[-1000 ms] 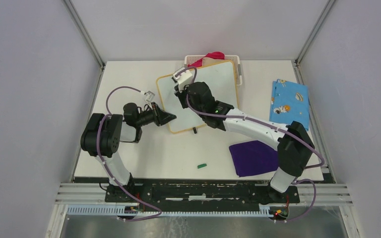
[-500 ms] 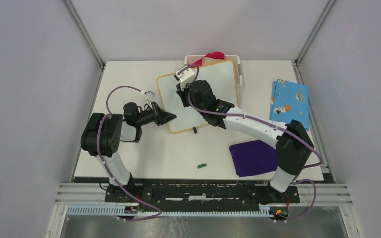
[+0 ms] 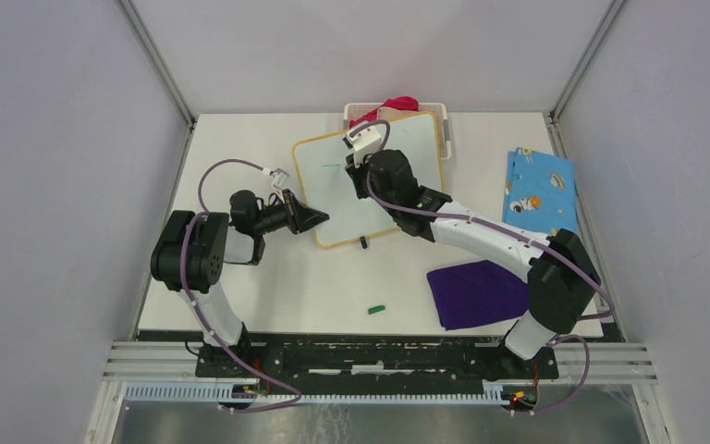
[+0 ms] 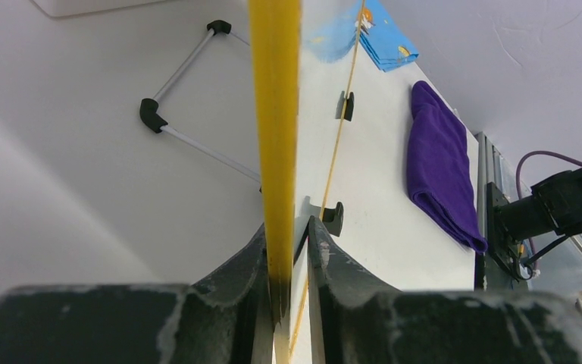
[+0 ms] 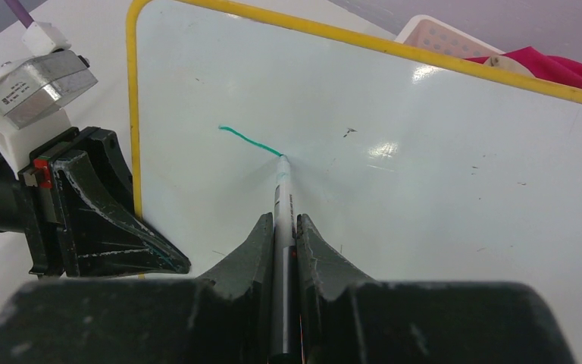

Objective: Write a sentence on the whiteboard

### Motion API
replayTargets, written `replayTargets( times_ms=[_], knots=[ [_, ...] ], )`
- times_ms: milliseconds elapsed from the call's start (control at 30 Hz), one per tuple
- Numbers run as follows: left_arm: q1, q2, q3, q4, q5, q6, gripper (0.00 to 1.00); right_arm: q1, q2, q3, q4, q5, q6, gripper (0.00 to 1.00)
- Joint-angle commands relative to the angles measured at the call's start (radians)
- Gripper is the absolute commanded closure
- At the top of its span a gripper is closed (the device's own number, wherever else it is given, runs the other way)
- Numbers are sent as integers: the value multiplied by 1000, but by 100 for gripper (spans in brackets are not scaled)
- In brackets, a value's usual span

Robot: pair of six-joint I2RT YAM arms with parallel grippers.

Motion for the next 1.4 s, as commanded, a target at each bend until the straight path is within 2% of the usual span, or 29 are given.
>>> replayTargets(
  times_ms=[0,300,967,1367],
  knots=[
    [7,18,16,7,-51,11,78,-12,-53,-23,29,11,7,100],
    [7,19,14,6,-55,11,78,21,-97,-21,67,-67,14,100],
    [7,16,17,-3,-59,13,78,30,8,26,51,-5,15,100],
    [7,18,19,-8,-61,13,78,31,-35,-104,64,7,26,100]
  ],
)
